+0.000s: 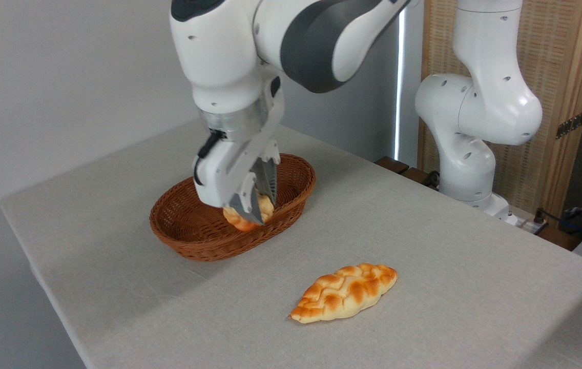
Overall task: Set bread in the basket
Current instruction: 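Lift the bun and carry it over into the basket, then lower the bun into the basket and open the gripper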
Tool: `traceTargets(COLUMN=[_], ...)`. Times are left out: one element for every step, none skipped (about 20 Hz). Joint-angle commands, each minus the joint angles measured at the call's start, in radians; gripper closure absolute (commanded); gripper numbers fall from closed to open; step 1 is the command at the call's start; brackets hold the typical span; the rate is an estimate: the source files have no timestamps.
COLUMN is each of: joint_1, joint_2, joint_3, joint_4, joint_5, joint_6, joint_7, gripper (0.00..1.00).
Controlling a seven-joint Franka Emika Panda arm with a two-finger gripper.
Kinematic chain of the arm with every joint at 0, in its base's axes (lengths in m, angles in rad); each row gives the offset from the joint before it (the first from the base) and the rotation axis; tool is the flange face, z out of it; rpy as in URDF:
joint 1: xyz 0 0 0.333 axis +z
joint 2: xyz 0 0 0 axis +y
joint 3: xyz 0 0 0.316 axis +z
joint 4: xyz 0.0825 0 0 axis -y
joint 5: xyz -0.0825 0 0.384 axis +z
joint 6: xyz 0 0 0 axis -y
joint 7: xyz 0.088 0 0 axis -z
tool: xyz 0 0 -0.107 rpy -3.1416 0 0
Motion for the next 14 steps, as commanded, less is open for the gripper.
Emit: traceTargets(joint_1=[-0.007, -0.007, -0.007, -0.007, -0.007, -0.007, -0.007, -0.007, -0.005, -0.005, -0.005, -0.005, -0.005, -0.005], joint_2=[-0.013, -0.013, -0.013, -0.013, -0.011, -0.011, -0.011, -0.012, -0.014, -0.016, -0.016, -0.017, -0.020, -0.029], joint_3=[-0.104, -0.138, -0.173, -0.198, -0.204, -0.204, -0.203, -0.203, -0.200, -0.195, -0.195, -0.195, -0.192, -0.192], joint_4=[0.010, 0.010, 0.010, 0.010, 0.010, 0.010, 0.010, 0.010, 0.010, 0.010, 0.010, 0.012, 0.012, 0.012], joint_5=[-0.021, -0.020, -0.020, -0.017, -0.017, -0.018, -0.018, -0.018, -0.017, -0.018, -0.018, -0.018, -0.017, -0.009], joint_6=[-0.017, -0.009, -0.003, 0.008, 0.009, 0.009, 0.008, 0.002, 0.000, 0.000, -0.001, -0.003, -0.009, -0.026], joint_7=[-0.120, -0.191, -0.278, -0.334, -0.354, -0.357, -0.359, -0.363, -0.385, -0.417, -0.444, -0.455, -0.457, -0.460], gripper=[0.36, 0.21, 0.00, 0.00, 0.00, 0.00, 0.00, 0.00, 0.00, 0.00, 0.00, 0.00, 0.00, 0.00])
